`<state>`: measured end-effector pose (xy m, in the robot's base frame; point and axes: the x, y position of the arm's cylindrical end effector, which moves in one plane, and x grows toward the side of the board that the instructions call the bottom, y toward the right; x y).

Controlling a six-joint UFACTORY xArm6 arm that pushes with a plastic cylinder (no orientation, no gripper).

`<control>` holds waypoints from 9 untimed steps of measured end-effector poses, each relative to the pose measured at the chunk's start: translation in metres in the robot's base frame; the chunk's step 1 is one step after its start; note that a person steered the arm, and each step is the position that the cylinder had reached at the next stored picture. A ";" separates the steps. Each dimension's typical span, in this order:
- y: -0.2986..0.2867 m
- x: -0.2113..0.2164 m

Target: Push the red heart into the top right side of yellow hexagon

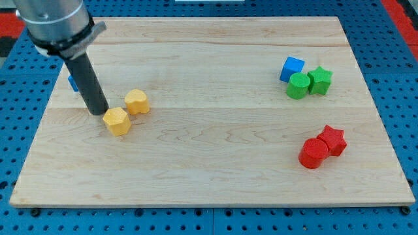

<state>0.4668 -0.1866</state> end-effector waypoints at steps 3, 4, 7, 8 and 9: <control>0.134 0.060; 0.089 0.042; 0.041 -0.020; 0.059 -0.021; 0.051 -0.040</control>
<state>0.4263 -0.1358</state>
